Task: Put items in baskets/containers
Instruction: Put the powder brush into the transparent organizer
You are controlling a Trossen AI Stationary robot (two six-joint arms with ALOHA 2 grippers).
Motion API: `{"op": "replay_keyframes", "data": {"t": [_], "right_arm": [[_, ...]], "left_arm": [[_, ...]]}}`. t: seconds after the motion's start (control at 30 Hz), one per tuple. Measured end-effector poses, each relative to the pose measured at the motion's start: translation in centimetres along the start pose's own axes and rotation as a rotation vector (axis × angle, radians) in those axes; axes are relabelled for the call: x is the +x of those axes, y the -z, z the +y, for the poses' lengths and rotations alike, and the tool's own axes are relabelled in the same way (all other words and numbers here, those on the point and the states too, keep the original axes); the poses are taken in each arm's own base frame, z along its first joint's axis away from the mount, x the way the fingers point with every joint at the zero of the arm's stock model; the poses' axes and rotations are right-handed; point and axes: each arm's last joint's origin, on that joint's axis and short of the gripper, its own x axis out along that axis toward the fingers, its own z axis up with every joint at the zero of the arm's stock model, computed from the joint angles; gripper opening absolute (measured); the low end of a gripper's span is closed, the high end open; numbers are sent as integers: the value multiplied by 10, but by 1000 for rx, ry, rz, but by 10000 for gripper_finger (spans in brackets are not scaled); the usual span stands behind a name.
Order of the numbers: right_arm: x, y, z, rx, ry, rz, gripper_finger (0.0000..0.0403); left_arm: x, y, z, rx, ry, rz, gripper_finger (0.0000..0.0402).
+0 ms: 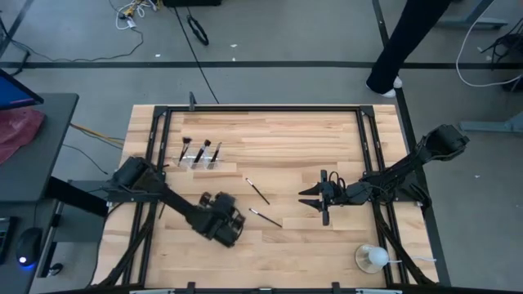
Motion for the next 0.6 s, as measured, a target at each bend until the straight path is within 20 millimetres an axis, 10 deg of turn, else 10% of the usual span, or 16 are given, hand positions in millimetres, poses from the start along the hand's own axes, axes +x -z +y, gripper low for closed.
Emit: {"op": "replay_keyframes", "data": {"t": [0.6], "right_arm": [[0, 0, 0, 0, 1, 5, 113]], "left_arm": [[7, -125, -24, 264, 122, -478, 22]]}}
